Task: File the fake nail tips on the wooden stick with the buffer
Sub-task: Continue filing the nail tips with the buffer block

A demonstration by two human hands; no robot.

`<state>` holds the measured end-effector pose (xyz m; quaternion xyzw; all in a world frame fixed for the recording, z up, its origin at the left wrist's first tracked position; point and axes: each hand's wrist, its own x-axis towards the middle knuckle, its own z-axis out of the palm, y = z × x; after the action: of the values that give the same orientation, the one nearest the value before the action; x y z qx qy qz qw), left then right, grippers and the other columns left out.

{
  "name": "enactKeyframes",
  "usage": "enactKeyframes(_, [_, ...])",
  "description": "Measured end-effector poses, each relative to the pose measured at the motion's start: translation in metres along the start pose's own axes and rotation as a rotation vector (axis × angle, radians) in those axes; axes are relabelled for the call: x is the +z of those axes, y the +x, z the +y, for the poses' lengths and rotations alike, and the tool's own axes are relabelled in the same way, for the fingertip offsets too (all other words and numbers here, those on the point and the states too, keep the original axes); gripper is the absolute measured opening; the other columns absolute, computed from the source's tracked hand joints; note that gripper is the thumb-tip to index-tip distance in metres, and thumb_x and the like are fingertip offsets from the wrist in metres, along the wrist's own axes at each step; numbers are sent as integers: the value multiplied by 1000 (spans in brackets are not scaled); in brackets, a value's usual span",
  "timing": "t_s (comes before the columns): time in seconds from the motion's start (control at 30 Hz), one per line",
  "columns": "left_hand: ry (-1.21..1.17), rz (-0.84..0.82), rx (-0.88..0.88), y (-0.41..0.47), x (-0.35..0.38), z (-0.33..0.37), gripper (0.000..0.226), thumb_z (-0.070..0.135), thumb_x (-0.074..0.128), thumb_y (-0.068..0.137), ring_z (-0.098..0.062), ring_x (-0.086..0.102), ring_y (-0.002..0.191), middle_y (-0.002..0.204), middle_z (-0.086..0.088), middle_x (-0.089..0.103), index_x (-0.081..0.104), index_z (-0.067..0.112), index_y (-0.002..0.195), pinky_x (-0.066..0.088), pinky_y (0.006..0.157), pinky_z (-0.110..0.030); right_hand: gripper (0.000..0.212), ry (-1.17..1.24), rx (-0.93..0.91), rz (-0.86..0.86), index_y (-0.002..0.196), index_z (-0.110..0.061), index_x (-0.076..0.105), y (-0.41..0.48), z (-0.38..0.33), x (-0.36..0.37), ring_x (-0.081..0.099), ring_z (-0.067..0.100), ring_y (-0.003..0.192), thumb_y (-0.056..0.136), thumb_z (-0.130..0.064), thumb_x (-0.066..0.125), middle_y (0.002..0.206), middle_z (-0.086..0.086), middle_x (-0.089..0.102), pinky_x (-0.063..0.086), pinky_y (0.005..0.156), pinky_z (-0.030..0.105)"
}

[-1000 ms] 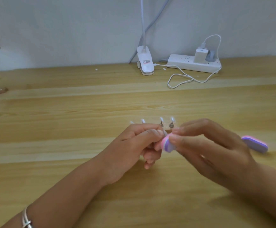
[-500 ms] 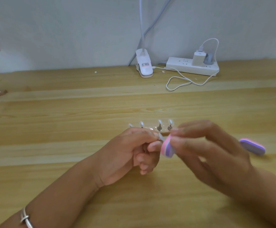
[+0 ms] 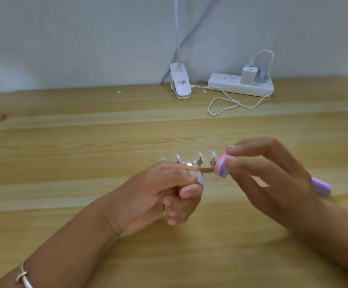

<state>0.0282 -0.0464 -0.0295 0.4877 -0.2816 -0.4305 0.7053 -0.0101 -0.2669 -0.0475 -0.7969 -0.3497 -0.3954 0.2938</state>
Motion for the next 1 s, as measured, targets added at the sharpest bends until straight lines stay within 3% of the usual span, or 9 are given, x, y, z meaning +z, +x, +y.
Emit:
enactKeyframes(0.17, [-38,-34,-23,0,0,-2,29,21,43,94,-8,32,46,51,10,33,52,18,67,35,47,-21,35,40,-120,-47,128,-7,55,-12,-10,10,60,15,114,94,-1,62,117,5,57,46,102,23])
enactKeyframes(0.3, [55,96,105,0,0,0,28,24,46,94,-12,35,49,53,7,37,53,18,68,38,48,-21,28,-50,92,37,109,-11,63,-4,14,3,62,10,100,88,8,66,101,12,64,44,96,14])
enactKeyframes(0.37, [128,250,237,1,-2,1,27,26,50,95,-12,39,53,57,4,43,58,18,71,39,48,-22,28,-56,180,91,107,-13,59,-1,17,0,60,4,96,88,4,69,99,3,64,41,91,8])
enactKeyframes(0.47, [176,332,320,3,-4,0,22,26,54,93,-10,47,57,63,3,53,66,16,78,42,46,-24,27,3,205,86,109,-17,59,1,7,1,59,-2,100,90,0,68,98,-15,59,38,89,7])
enactKeyframes(0.63, [713,452,348,7,0,-14,18,16,58,92,-17,54,55,74,-11,63,71,5,86,45,47,-29,29,-17,62,-36,116,-7,67,-4,-2,7,68,19,103,89,5,66,111,10,69,51,93,26])
enactKeyframes(0.73, [786,500,379,7,4,-15,13,15,62,89,1,56,58,73,5,67,74,15,84,43,53,-14,27,-79,107,-22,113,-4,68,-2,10,2,70,24,98,88,6,66,107,12,69,54,90,31])
enactKeyframes(0.8, [818,539,394,7,3,-15,11,16,65,86,3,56,60,70,16,64,76,16,84,44,51,-16,26,-59,125,-7,113,-5,68,-2,10,0,70,23,100,89,5,65,108,12,69,54,90,31])
enactKeyframes(0.93, [919,558,440,7,4,-15,14,23,70,86,0,54,60,66,13,61,79,15,93,42,52,-20,30,-77,-10,-126,114,-1,72,-8,2,7,68,23,100,87,11,66,111,14,68,50,93,26])
enactKeyframes(1.0, [929,596,430,8,4,-16,11,18,71,83,1,54,60,65,12,63,80,13,88,43,56,-22,27,-140,56,-96,111,-1,74,-5,11,5,70,25,96,86,9,67,108,14,69,51,91,26])
